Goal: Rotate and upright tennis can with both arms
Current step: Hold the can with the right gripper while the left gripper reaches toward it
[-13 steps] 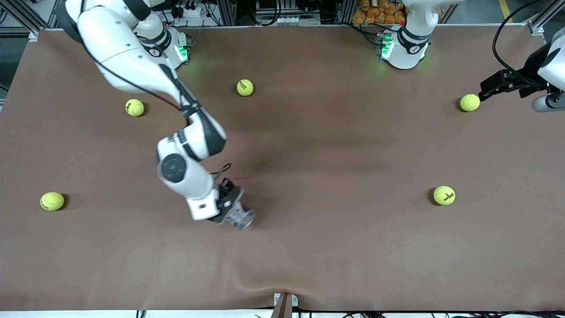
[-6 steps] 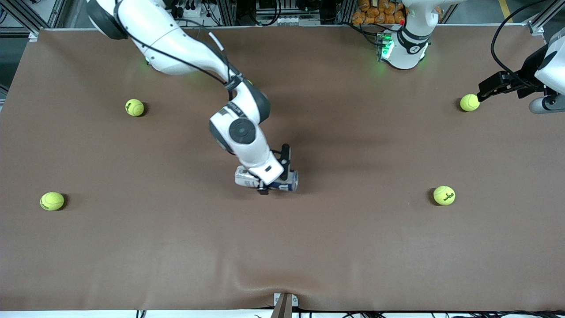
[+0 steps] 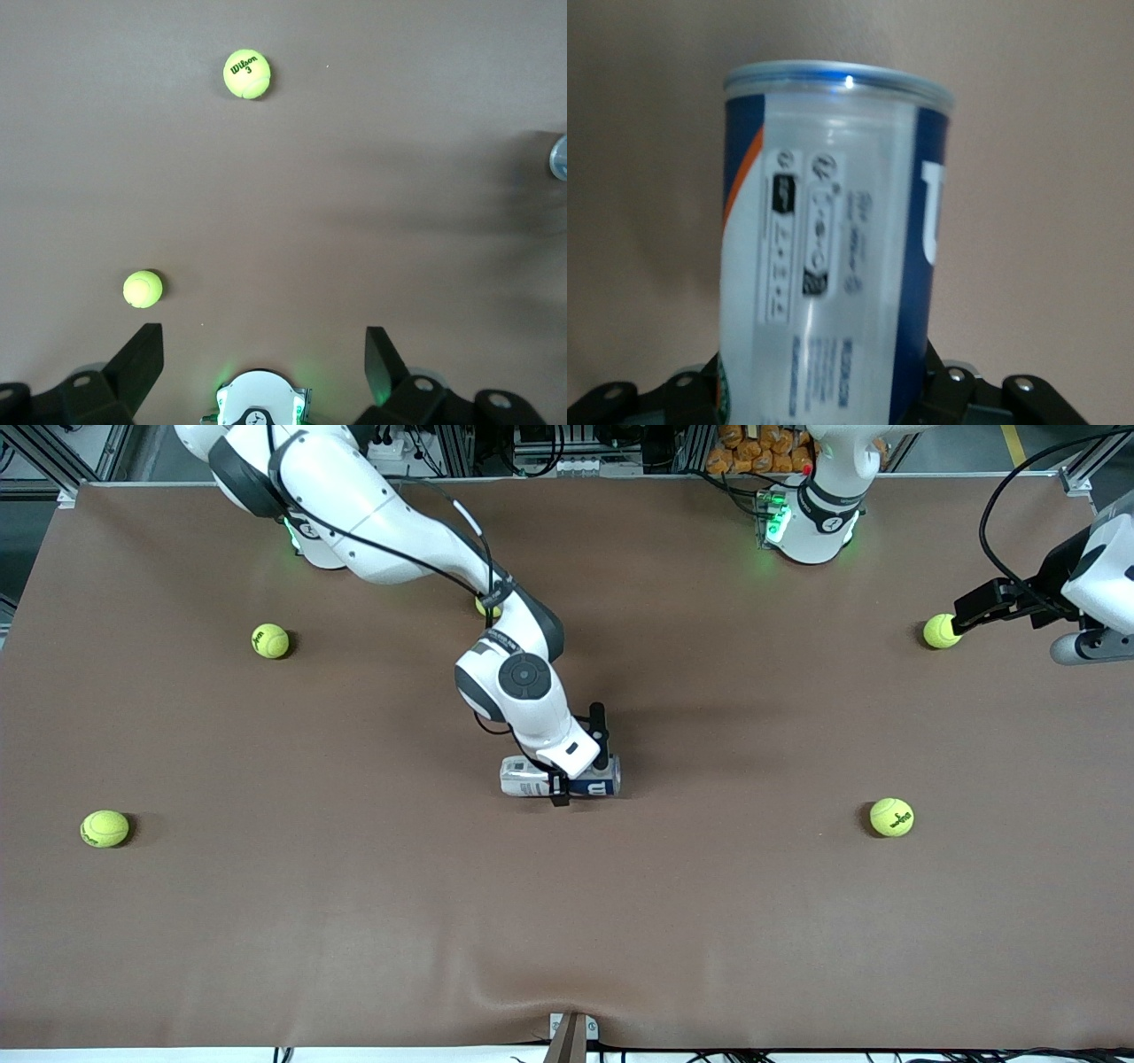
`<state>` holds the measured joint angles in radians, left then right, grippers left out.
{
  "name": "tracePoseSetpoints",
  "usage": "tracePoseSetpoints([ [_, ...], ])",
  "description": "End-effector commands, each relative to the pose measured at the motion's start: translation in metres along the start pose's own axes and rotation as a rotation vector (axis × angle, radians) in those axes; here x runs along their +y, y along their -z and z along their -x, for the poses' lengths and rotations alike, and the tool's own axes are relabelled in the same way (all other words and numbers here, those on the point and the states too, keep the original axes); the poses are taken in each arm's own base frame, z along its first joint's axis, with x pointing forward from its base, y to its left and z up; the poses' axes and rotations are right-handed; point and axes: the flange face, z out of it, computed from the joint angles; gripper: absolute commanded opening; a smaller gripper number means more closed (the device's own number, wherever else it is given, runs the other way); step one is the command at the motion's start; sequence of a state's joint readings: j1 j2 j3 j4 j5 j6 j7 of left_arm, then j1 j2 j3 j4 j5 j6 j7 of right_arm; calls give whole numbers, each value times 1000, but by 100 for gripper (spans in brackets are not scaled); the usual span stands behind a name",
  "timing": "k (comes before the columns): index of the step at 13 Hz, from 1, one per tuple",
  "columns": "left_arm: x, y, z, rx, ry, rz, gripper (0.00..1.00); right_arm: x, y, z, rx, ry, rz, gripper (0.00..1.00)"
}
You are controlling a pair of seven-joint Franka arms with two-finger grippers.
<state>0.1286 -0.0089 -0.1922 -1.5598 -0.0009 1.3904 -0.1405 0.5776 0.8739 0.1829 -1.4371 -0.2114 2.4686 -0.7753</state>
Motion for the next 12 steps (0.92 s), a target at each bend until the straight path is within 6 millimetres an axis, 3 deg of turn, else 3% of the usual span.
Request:
tracePoseSetpoints([
  [1, 1, -8, -9, -11, -17, 16, 100, 10, 1, -1, 4, 10, 23, 100],
  [4, 7, -19, -17, -34, -26, 35, 100, 14, 7, 1, 13, -5, 26, 100],
  [6, 18, -41, -28, -98, -32, 160, 100, 20, 8, 8, 15, -19, 22, 100],
  [8, 25, -56, -38, -141, -35, 239, 100, 21, 24, 5, 18, -13, 26, 100],
  [10, 27, -89, -53, -212, -20, 354, 100, 13, 41, -5, 18, -9, -24, 100],
  [12, 40, -128, -60, -229, 3, 427, 100, 21, 57, 0, 29, -20, -35, 100],
])
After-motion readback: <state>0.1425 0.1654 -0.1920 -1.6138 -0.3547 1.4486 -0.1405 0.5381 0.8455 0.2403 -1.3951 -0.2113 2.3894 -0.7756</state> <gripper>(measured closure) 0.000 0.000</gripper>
